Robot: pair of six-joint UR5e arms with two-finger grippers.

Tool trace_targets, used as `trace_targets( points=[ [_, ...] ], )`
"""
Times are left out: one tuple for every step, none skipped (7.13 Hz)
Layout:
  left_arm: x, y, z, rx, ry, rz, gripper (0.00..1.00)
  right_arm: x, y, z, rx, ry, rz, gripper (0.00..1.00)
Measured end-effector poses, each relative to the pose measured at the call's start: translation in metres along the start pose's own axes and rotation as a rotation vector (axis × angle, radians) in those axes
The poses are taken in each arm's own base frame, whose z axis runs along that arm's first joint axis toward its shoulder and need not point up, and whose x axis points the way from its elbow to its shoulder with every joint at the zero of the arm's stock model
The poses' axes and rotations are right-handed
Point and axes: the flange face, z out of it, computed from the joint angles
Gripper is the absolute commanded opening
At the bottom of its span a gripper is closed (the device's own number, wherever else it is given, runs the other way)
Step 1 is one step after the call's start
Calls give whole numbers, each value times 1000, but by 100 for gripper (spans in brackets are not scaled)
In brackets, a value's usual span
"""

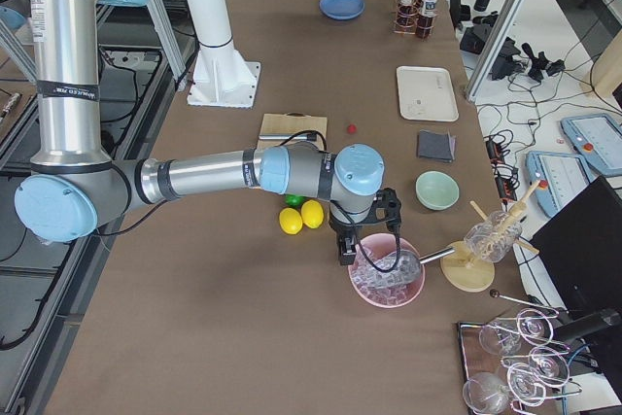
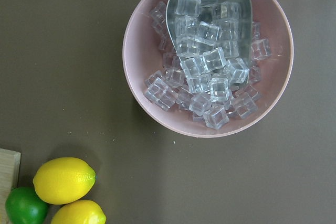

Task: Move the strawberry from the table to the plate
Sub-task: 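Push the blue plate toward the strawberry with the left gripper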

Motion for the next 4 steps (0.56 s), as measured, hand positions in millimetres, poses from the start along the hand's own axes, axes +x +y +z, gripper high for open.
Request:
trace_targets(
  points=[
    [7, 4, 11, 4, 0, 3, 83, -1, 0, 1, -2, -5, -1, 100],
    [11, 8, 19, 9, -8, 9, 73, -1, 0, 3, -5, -7, -2, 100],
    [12, 10, 23, 10, -12, 12, 65, -2, 0, 4, -7, -8, -2, 100],
    [12, 12, 26, 9, -14, 12, 63, -1, 1, 5, -8, -8, -1, 100]
  ],
)
